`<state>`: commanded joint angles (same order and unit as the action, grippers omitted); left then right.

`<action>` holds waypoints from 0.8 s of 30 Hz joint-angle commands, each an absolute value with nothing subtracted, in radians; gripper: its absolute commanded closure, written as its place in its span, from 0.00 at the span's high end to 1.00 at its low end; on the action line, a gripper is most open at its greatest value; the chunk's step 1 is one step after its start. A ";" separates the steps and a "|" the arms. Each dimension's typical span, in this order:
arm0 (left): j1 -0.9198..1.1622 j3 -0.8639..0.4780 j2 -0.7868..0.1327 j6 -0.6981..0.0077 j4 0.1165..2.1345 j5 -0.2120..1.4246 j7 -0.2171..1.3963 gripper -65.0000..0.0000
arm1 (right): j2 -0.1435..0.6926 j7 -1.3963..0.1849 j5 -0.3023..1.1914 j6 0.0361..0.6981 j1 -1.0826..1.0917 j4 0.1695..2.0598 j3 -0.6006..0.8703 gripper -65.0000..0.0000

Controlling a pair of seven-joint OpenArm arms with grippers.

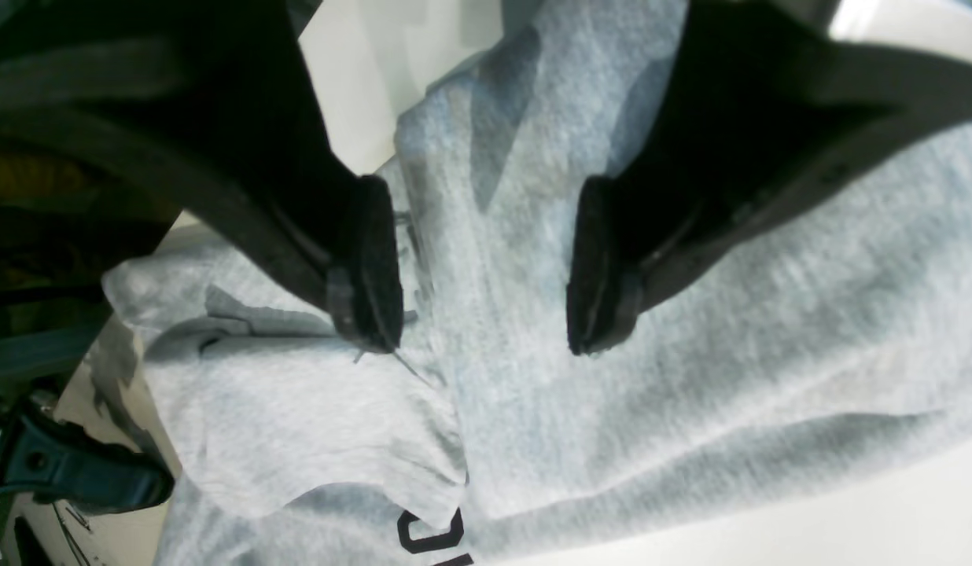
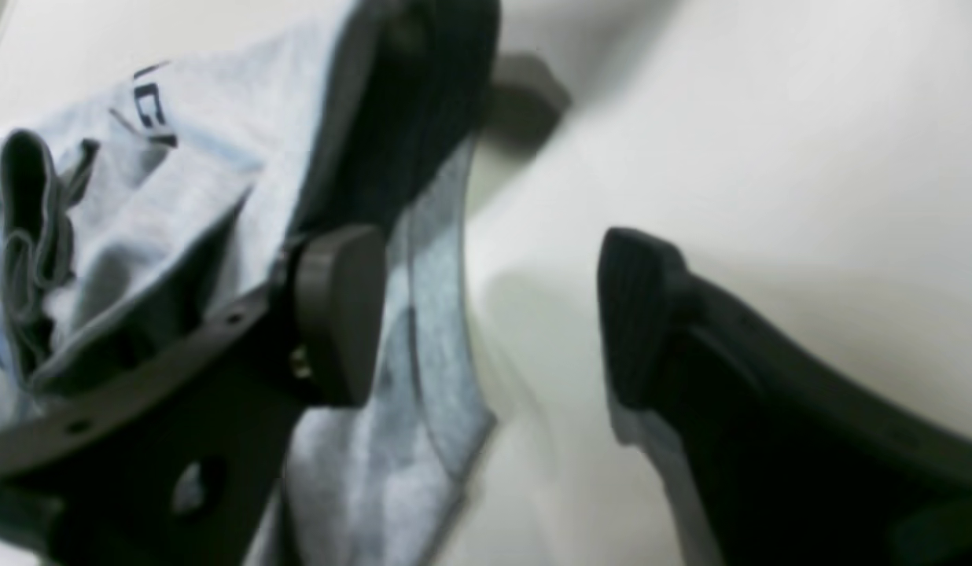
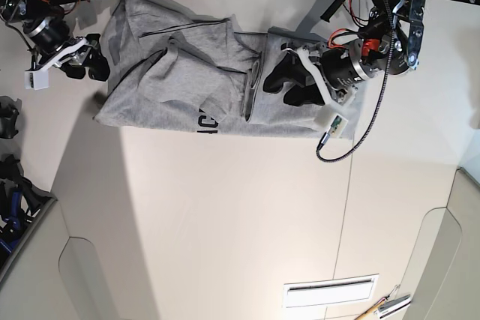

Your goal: Fold the T-shirt properly

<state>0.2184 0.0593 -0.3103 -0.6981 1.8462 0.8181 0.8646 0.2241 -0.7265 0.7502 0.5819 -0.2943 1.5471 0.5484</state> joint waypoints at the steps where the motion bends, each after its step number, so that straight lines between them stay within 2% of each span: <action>1: 0.218 0.059 -0.310 -0.698 1.846 0.818 0.865 0.56 | 0.224 -0.742 0.761 0.585 -0.294 1.547 0.540 0.65; 13: 0.216 0.059 -0.310 -0.698 1.846 0.818 0.868 0.56 | 0.220 -0.759 0.838 0.588 -0.294 1.547 0.362 0.65; 20: 0.216 0.059 -0.310 -0.698 1.846 0.818 0.868 0.56 | 0.173 -0.755 0.835 0.588 -0.291 1.547 0.355 0.63; 21: 0.216 0.059 -0.310 -0.698 1.846 0.818 0.868 0.56 | 0.171 -0.752 0.831 0.588 -0.291 1.547 0.355 0.58; 24: 0.216 0.059 -0.310 -0.698 1.846 0.819 0.868 0.56 | 0.171 -0.733 0.826 0.588 -0.291 1.547 0.355 0.22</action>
